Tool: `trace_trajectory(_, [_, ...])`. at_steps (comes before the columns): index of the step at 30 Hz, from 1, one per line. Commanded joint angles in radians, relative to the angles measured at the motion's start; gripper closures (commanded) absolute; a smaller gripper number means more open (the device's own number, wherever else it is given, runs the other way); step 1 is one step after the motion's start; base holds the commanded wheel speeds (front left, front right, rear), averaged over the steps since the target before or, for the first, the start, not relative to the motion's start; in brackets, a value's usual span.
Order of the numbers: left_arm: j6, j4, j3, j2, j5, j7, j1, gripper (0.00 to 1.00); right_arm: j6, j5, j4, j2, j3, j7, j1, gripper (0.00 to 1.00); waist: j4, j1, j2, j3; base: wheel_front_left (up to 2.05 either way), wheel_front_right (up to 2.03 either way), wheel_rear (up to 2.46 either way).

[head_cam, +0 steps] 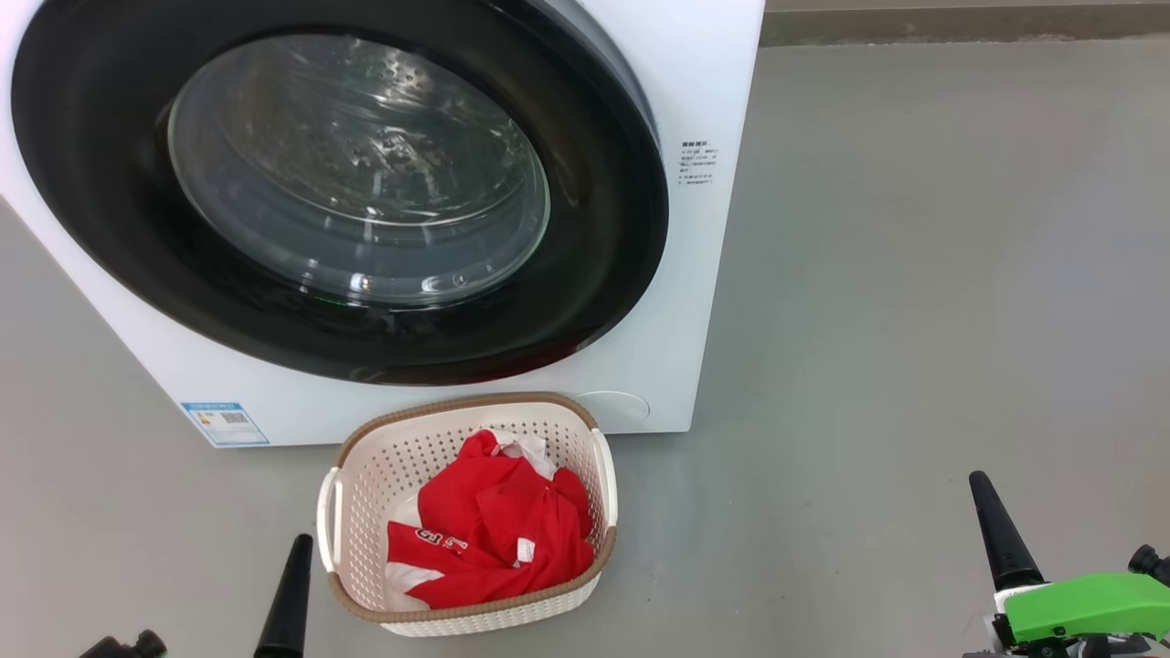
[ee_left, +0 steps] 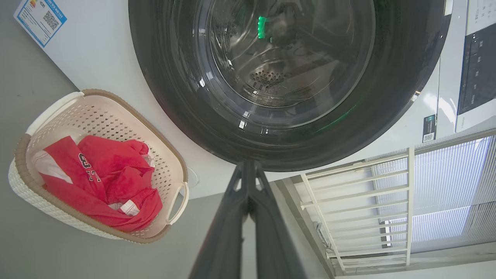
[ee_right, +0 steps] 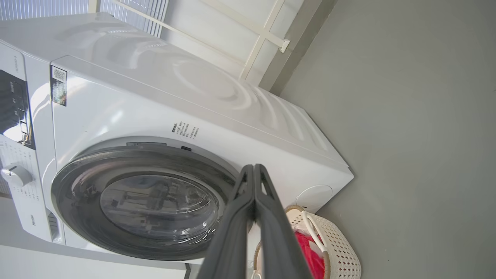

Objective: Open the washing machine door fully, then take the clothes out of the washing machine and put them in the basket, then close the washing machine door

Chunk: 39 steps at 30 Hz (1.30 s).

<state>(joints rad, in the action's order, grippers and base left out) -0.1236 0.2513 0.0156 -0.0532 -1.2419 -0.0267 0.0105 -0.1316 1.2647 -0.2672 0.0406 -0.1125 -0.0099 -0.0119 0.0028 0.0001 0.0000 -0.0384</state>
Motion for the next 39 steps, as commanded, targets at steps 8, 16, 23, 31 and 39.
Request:
trace_trajectory(8, [-0.005,-0.017,0.036,-0.022,-0.102,0.027,0.06,1.0,0.001,0.092,0.024,0.02,0.015,0.028,0.066,1.0,-0.001,-0.0001,0.0,0.008,0.0,0.0,0.0])
trace_trajectory(16, [-0.006,-0.014,0.043,-0.023,-0.186,0.051,0.07,1.0,0.001,0.167,0.024,0.02,0.014,0.052,0.081,1.0,-0.001,-0.0001,0.0,0.016,0.0,0.0,0.0])
trace_trajectory(23, [-0.006,-0.012,0.05,-0.023,-0.271,0.074,0.08,1.0,0.001,0.242,0.023,0.02,0.013,0.076,0.096,1.0,-0.002,-0.0001,0.0,0.024,0.0,0.0,0.0])
trace_trajectory(31, [-0.007,-0.009,0.057,-0.024,-0.355,0.098,0.089,1.0,0.001,0.317,0.023,0.02,0.013,0.1,0.111,1.0,-0.002,-0.0001,0.0,0.031,0.0,0.0,0.0])
trace_trajectory(39, [-0.007,-0.008,0.062,-0.023,-0.397,0.111,0.094,1.0,0.001,0.355,0.023,0.019,0.012,0.113,0.119,1.0,-0.003,-0.0001,0.0,0.035,0.0,0.0,0.0])
